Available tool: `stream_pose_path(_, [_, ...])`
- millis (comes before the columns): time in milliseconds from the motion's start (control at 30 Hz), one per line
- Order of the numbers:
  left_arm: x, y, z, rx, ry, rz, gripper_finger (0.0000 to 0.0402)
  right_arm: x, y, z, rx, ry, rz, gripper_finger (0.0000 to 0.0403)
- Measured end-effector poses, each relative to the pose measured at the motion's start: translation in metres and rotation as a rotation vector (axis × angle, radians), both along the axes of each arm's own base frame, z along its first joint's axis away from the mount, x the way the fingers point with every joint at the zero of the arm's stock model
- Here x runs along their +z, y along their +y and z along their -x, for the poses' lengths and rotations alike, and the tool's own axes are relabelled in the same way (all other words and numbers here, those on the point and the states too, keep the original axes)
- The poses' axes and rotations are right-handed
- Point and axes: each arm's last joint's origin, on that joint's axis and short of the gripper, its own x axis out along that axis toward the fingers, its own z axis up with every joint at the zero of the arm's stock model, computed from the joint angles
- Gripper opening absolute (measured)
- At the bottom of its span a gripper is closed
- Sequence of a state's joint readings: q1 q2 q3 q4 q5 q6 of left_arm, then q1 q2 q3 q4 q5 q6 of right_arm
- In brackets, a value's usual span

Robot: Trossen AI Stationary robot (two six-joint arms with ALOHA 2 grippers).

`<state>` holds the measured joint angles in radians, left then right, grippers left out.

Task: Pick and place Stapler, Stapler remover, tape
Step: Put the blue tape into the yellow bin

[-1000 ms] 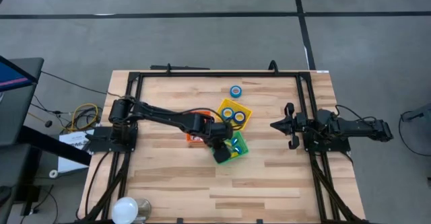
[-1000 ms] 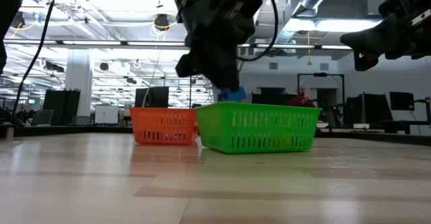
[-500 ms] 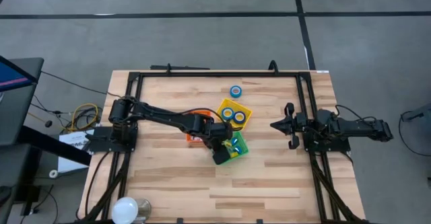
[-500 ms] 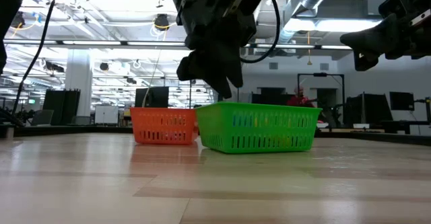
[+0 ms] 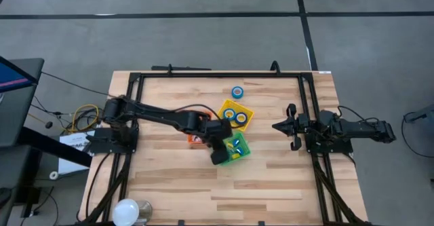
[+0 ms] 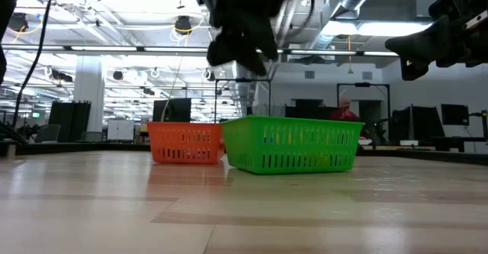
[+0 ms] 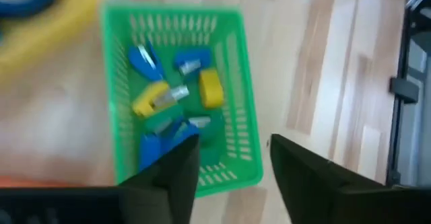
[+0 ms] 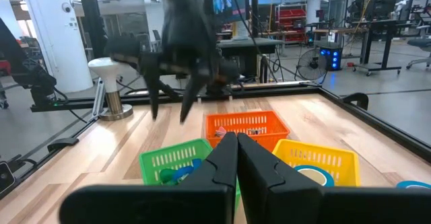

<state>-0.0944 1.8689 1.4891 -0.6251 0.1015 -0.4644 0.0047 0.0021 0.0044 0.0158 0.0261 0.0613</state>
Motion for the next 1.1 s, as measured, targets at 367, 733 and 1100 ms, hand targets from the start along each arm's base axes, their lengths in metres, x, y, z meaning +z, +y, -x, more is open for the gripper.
stream_pose_path(367, [0.02,0.007,0.049,-0.029,-0.181,-0.1,0.0056,0.0,0.0,0.0,0.0,0.0,0.0,0.0001])
stream_pose_path(733, [-0.005,0.013,0.118,-0.067,-0.331,-0.128,0.0005,0.0,0.0,0.0,0.0,0.0,0.0,0.0001])
stream_pose_path(1100, [-0.044,0.017,0.183,-0.343,-0.438,-0.274,0.0004,0.0,0.0,0.0,0.0,0.0,0.0,0.0001])
